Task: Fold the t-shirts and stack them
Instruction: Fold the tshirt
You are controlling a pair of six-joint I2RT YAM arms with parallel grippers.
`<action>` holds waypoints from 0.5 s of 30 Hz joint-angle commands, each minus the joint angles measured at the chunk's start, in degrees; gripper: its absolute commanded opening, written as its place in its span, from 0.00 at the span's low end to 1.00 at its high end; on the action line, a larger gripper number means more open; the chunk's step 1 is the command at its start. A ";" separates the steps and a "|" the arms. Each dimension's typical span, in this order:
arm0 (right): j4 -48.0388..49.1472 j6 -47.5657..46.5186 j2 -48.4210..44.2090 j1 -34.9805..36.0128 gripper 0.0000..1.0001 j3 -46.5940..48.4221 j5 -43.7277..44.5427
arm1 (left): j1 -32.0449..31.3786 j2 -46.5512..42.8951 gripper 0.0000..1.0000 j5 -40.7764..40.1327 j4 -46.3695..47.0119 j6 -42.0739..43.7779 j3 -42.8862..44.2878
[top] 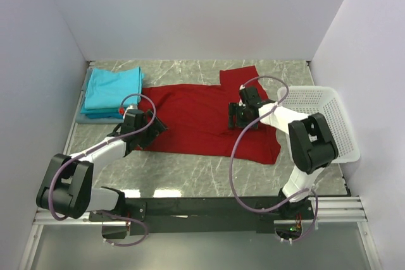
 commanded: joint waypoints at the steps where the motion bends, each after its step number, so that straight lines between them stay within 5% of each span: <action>1: 4.03 0.16 2.72 -2.66 0.82 4.18 7.57 | 0.21 -0.27 0.99 -1.21 2.51 2.17 -1.03; 11: 0.80 -7.14 7.91 -8.12 0.82 22.44 12.95 | 0.91 -3.08 0.99 -4.46 1.46 2.35 -4.02; 15: -1.32 -7.32 4.94 -7.59 0.82 20.99 8.04 | 0.91 -4.49 1.00 -5.17 0.67 3.05 -3.93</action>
